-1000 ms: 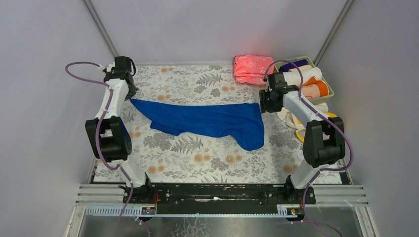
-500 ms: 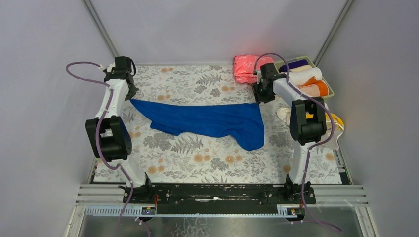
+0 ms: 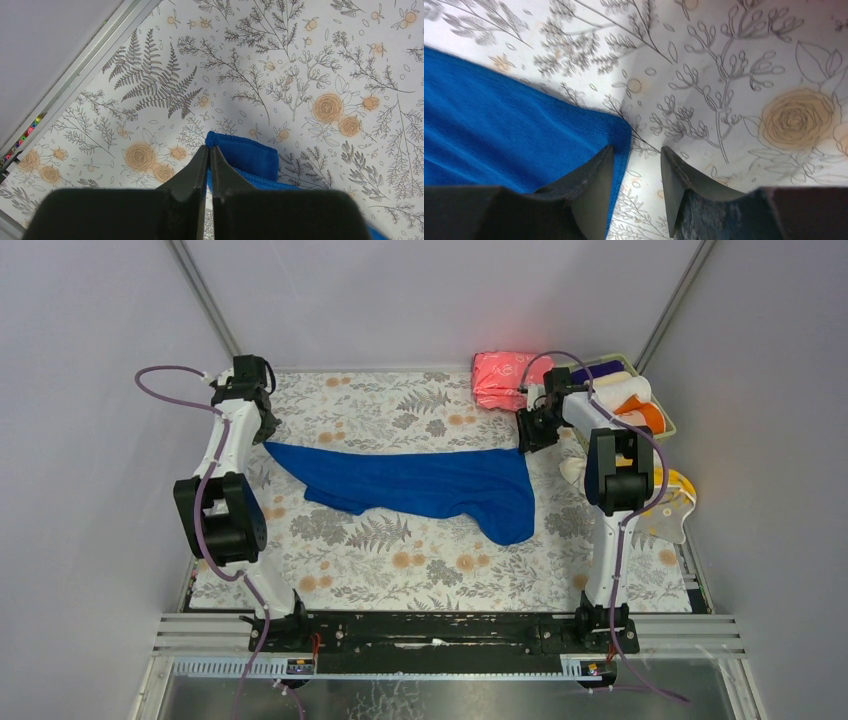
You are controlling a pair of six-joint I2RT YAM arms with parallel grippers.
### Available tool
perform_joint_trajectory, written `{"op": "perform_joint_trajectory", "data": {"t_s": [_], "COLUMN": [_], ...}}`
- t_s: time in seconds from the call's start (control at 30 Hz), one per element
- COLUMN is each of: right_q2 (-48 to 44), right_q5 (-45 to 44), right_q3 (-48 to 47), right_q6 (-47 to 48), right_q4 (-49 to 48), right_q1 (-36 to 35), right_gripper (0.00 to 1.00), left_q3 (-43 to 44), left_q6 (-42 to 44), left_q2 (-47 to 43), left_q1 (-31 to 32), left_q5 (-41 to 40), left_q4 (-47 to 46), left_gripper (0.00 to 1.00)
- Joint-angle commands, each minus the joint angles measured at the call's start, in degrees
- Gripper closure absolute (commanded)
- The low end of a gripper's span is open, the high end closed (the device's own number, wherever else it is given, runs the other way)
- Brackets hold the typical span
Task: Roll the towels
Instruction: Flatten out the towel at the center of the board.
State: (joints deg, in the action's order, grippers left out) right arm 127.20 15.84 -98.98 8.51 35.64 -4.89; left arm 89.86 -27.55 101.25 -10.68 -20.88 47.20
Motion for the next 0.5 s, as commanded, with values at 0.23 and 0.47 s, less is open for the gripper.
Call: {"op": "perform_joint_trajectory", "data": {"t_s": [0.23,0.47], "right_q2": [3.96,5.48], "right_q5": [8.78,6.07], "right_q3": [-3.24,-3.6], "right_q6": [2.63,2.96], "right_q4": [4.14,4.54], "right_q1": [-0.21,-0.16], "right_gripper": [0.59,0.62], "left_q3": [0.31,0.33], "left_q6": [0.65,0.6], "left_q2": [0.88,1.08], "left_q1": [-0.66,-0.65], "left_q5": [-0.12,0.02], "left_q4": [-1.0,-1.09], "left_gripper": [1.0,1.0]}}
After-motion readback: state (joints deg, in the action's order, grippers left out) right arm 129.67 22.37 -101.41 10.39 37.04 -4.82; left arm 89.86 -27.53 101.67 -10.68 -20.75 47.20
